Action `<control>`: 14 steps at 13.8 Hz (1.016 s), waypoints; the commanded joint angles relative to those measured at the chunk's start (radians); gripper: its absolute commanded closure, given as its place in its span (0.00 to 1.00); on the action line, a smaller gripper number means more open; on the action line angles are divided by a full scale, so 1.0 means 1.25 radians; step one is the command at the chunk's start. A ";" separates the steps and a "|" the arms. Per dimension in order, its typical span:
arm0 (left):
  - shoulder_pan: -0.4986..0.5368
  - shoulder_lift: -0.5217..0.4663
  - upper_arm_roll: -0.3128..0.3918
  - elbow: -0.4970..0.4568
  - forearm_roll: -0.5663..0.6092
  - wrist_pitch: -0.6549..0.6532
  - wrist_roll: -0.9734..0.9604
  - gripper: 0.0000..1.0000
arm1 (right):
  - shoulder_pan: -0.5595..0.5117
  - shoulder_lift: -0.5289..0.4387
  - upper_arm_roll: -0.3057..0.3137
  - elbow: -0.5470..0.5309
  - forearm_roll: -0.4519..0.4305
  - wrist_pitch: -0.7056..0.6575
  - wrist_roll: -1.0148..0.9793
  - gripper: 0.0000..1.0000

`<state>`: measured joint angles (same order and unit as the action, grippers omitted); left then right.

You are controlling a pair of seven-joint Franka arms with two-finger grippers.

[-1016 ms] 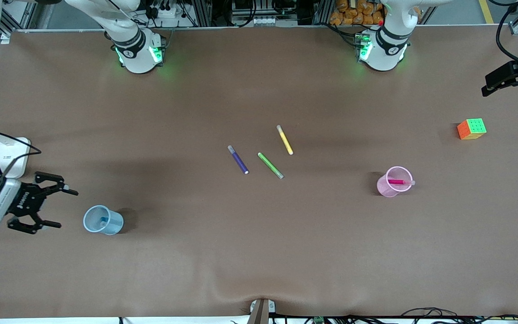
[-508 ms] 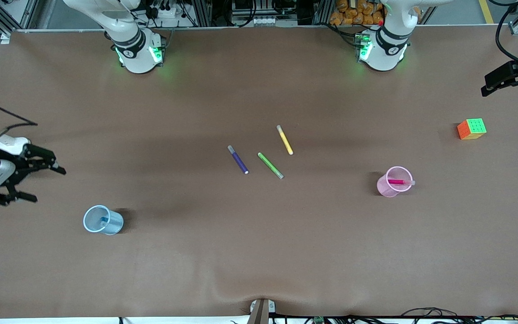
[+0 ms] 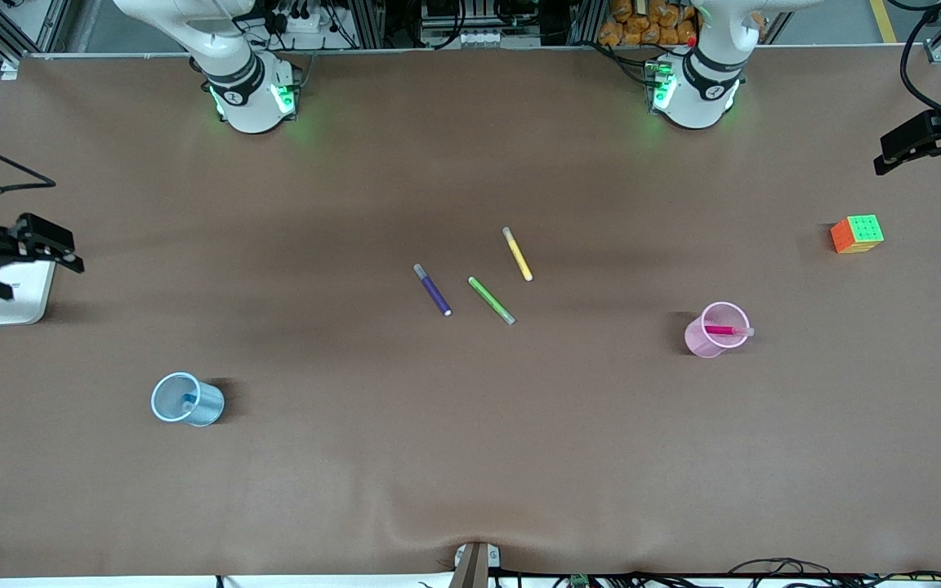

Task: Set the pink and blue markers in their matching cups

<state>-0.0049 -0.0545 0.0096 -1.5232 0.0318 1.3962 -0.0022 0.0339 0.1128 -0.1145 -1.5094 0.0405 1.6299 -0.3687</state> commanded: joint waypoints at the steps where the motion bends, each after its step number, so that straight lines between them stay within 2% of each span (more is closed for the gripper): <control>1: 0.004 -0.014 0.000 -0.002 -0.008 -0.010 0.004 0.00 | -0.016 -0.094 -0.002 -0.103 -0.030 -0.005 0.137 0.00; 5: -0.002 -0.008 -0.002 0.000 -0.007 -0.010 0.001 0.00 | -0.036 -0.112 0.029 -0.113 -0.023 -0.062 0.292 0.00; 8: -0.008 -0.001 -0.003 0.009 -0.005 -0.010 -0.006 0.00 | -0.057 -0.117 0.045 -0.108 -0.018 -0.074 0.304 0.00; 10: -0.010 -0.002 -0.039 -0.009 -0.001 -0.009 -0.026 0.00 | -0.065 -0.117 0.049 -0.097 -0.018 -0.082 0.300 0.00; 12: -0.014 -0.012 -0.048 -0.042 -0.001 0.001 -0.090 0.00 | -0.066 -0.111 0.047 -0.085 -0.018 -0.094 0.295 0.00; 14: -0.005 -0.015 -0.062 -0.054 -0.006 0.028 -0.090 0.00 | -0.065 -0.111 0.047 -0.069 -0.016 -0.096 0.296 0.00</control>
<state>-0.0178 -0.0533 -0.0604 -1.5607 0.0318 1.4025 -0.1012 -0.0317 -0.0083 -0.0753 -1.6100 0.0220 1.5267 -0.0066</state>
